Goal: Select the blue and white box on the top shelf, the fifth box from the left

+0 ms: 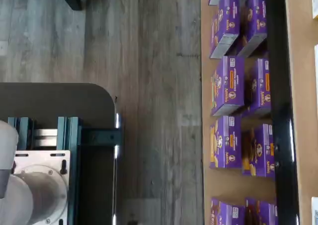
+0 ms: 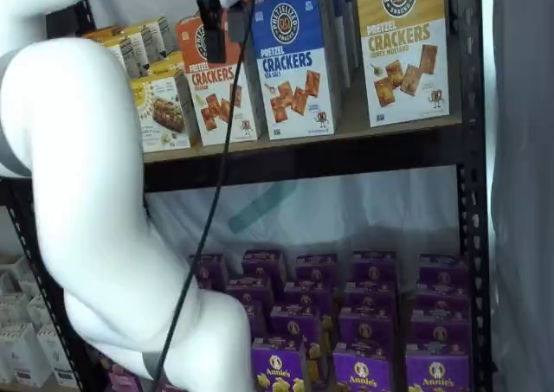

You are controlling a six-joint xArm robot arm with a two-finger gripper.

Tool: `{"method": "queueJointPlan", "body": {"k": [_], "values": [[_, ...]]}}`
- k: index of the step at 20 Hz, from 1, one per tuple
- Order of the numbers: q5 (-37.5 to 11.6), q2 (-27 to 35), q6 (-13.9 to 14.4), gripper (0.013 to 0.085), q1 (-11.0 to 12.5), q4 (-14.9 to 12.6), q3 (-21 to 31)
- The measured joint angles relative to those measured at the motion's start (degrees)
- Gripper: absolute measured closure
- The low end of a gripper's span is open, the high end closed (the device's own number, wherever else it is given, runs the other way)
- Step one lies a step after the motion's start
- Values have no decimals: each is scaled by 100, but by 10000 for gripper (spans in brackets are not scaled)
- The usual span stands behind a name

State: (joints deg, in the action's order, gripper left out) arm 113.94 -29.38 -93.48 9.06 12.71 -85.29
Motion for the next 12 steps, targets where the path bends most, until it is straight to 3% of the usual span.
{"method": "queueJointPlan", "body": {"k": [3, 7, 12], "values": [[-490, -262, 55, 130, -177, -220, 335], [-648, -351, 107, 130, -248, -256, 489], [-830, -452, 86, 130, -69, 122, 621]]}}
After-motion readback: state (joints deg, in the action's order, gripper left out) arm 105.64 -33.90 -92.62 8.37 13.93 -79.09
